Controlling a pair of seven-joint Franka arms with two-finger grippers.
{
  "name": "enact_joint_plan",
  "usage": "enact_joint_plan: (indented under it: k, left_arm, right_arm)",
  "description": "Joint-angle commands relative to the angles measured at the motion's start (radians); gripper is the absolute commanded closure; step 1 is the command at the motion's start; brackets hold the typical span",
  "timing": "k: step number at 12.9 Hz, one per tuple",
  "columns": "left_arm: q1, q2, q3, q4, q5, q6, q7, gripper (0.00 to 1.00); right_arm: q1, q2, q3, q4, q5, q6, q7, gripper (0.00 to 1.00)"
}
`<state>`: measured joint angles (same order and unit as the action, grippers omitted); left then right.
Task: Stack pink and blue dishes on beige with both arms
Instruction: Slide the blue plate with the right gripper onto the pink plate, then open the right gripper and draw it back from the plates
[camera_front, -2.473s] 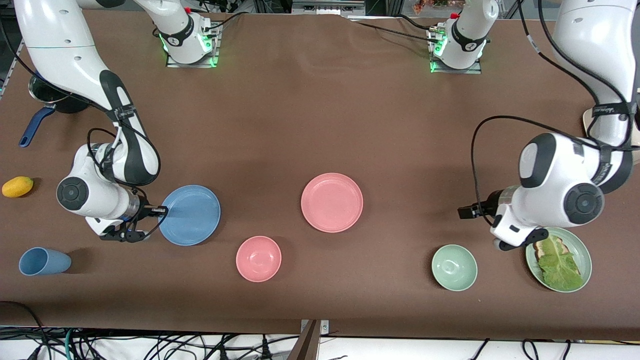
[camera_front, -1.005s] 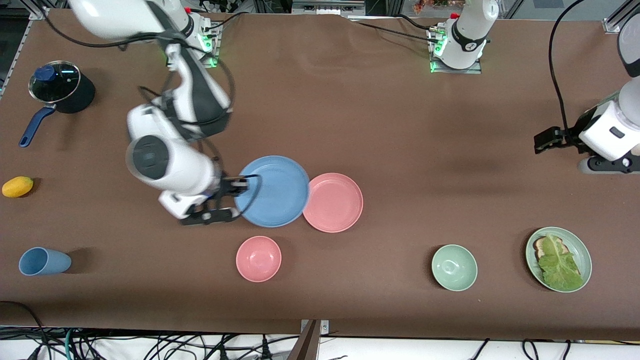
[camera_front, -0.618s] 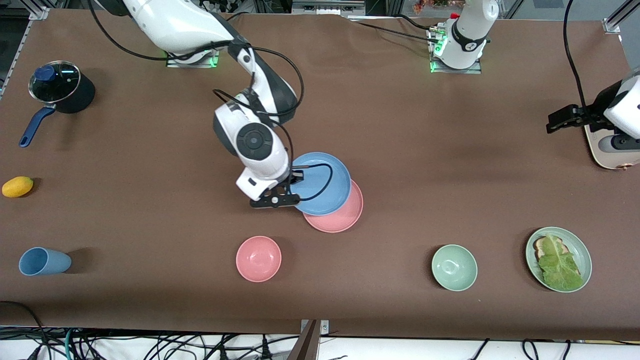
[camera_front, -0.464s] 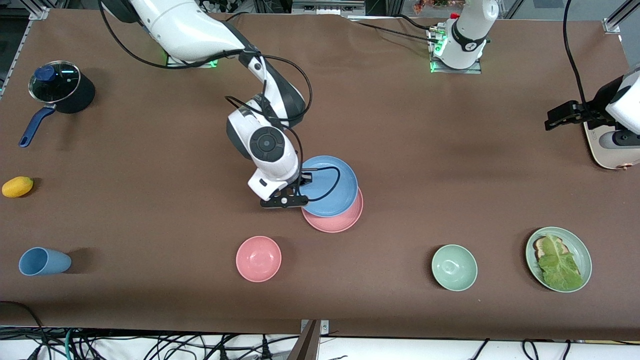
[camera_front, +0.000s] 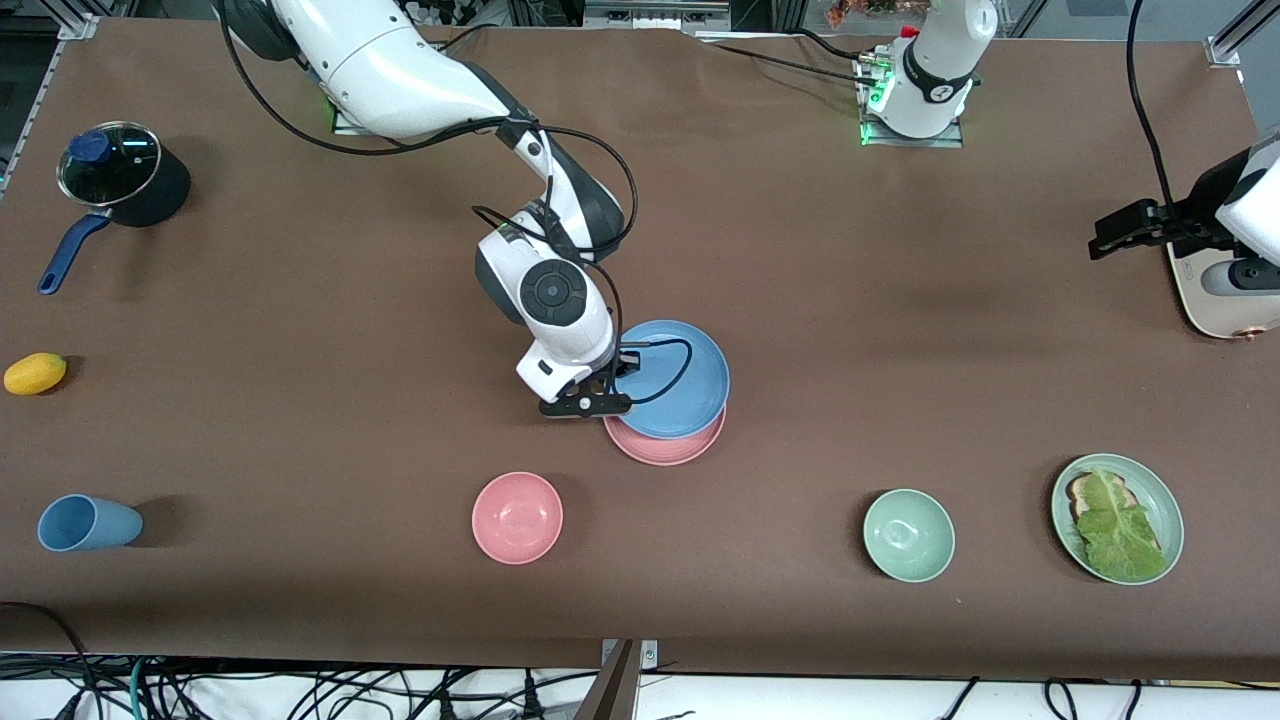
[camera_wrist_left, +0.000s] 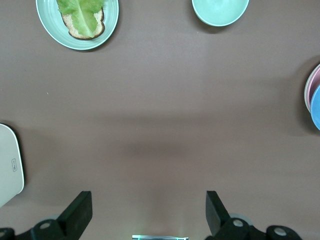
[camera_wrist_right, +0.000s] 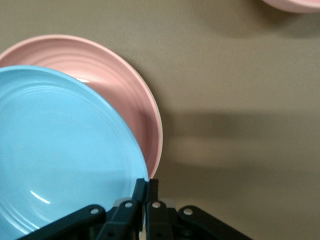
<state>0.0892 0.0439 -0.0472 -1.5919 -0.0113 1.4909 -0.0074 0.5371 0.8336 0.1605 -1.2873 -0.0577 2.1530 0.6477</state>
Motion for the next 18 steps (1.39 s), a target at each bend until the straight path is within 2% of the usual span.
enact_joint_plan:
  k: [1,5,7,8,11,12,13,14,15,16,18]
  left_arm:
    - [-0.011,-0.033,0.012,-0.019,-0.019,-0.003,0.021,0.0]
    - [-0.009,-0.032,0.012,-0.006,-0.019,0.006,0.021,0.0]
    - [-0.008,-0.032,0.012,-0.006,-0.019,0.008,0.021,0.0]
    - [-0.008,-0.03,0.012,-0.006,-0.019,0.015,0.021,0.0]
    - [-0.003,-0.026,0.01,-0.006,-0.019,0.046,0.021,0.0]
    - [-0.003,-0.019,0.01,-0.006,-0.019,0.045,0.021,0.0]
    - [-0.005,-0.007,0.012,-0.002,-0.018,0.045,0.021,0.0]
    - [-0.002,0.002,0.012,0.009,-0.015,0.045,0.023,0.0]
    - [-0.002,0.011,0.013,0.021,-0.016,0.045,0.023,0.0]
    - [-0.002,0.028,0.015,0.055,-0.018,0.043,0.02,0.0]
    - [-0.003,0.04,0.013,0.072,-0.018,0.037,0.018,0.0]
  right_arm:
    - [-0.002,0.025,-0.002,0.016,-0.014,0.054,0.013,1.0]
    - [0.0,0.029,-0.003,0.016,-0.019,0.065,0.013,1.0]
    - [-0.003,0.022,-0.003,0.016,-0.043,0.056,0.007,0.88]
    - [-0.003,0.019,-0.004,0.016,-0.042,0.051,0.006,0.75]
    - [-0.038,-0.001,-0.007,0.017,-0.039,0.024,-0.025,0.7]
    - [-0.042,-0.011,-0.007,0.019,-0.036,-0.002,-0.046,0.65]
    - [-0.04,-0.019,-0.01,0.022,-0.04,-0.021,-0.048,0.52]
    - [-0.043,-0.039,-0.018,0.022,-0.044,-0.027,-0.049,0.34]
    - [-0.061,-0.062,-0.035,0.02,-0.039,-0.033,-0.059,0.27]
    - [-0.074,-0.088,-0.039,0.019,-0.036,-0.033,-0.063,0.0]
    - [-0.089,-0.154,-0.097,0.013,-0.033,-0.111,-0.06,0.0]
